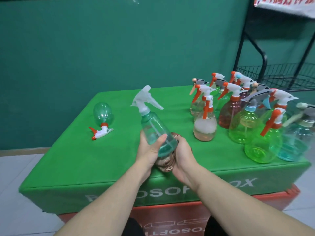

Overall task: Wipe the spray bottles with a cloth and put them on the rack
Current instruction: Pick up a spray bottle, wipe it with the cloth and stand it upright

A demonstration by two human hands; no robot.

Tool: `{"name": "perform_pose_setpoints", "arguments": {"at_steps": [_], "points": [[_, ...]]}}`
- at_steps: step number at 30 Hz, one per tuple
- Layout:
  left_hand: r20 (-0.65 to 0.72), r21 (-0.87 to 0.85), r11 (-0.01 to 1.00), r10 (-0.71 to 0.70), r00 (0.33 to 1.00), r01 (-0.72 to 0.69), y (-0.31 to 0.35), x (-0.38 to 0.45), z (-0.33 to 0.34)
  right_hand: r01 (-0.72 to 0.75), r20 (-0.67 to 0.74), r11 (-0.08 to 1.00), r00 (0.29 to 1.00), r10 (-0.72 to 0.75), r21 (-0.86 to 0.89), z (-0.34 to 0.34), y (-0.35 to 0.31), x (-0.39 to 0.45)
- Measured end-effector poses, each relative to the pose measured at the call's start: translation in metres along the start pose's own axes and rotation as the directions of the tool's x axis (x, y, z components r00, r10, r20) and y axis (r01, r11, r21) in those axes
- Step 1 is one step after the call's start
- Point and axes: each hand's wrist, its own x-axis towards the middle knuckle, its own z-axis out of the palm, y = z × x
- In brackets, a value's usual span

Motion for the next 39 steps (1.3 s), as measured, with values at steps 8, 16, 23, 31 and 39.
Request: {"name": "perform_pose_setpoints", "arguments": {"at_steps": [8, 16, 23, 31, 39], "points": [[-0.030, 0.183, 0.982, 0.047, 0.998, -0.040, 0.001, 0.001, 0.018, 0.009, -0.055, 0.981, 0.998, -0.021, -0.193, -0.041, -0.025, -0.022], [-0.058, 0.240, 0.970, 0.058, 0.997, -0.043, 0.001, -0.002, 0.058, 0.113, -0.191, 0.962, 0.968, -0.164, -0.249, -0.104, -0.068, -0.046], [0.022, 0.318, 0.945, 0.069, 0.997, -0.072, -0.004, -0.008, 0.104, 0.078, -0.260, 0.948, 0.952, -0.163, -0.309, -0.152, -0.086, -0.070], [0.099, 0.396, 0.912, 0.069, 0.993, -0.103, -0.014, -0.012, 0.156, 0.052, -0.294, 0.942, 0.943, -0.155, -0.331, -0.188, -0.098, -0.084], [0.085, 0.433, 0.896, 0.068, 0.994, -0.099, -0.024, -0.010, 0.190, 0.031, -0.294, 0.937, 0.946, -0.140, -0.348, -0.209, -0.090, -0.084]]}}
